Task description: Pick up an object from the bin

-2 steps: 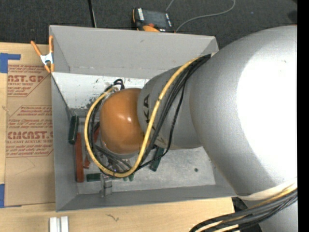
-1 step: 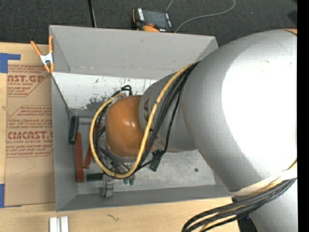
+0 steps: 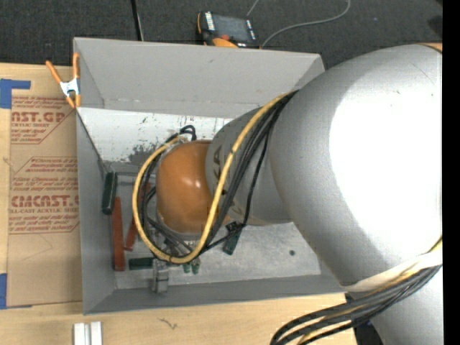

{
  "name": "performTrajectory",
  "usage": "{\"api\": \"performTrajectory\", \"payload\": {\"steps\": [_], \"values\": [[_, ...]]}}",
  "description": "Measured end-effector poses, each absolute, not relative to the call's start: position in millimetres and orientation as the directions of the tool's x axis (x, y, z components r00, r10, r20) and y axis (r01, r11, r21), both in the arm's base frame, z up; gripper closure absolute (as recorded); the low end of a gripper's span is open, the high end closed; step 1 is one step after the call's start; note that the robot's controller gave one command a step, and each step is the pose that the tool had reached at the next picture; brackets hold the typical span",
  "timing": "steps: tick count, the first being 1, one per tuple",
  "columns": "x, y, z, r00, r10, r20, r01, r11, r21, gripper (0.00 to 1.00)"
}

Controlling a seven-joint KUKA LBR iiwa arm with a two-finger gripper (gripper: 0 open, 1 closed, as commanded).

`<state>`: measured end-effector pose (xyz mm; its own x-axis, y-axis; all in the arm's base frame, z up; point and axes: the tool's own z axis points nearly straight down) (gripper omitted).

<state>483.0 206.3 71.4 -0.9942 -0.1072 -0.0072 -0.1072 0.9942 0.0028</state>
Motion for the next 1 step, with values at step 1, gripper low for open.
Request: {"api": "performTrajectory", "payload": {"steps": [1], "values": [[481.2, 206.1, 70.8, -0.994, -0.108, 0.000, -0.108, 0.994, 0.002, 1.00]]}}
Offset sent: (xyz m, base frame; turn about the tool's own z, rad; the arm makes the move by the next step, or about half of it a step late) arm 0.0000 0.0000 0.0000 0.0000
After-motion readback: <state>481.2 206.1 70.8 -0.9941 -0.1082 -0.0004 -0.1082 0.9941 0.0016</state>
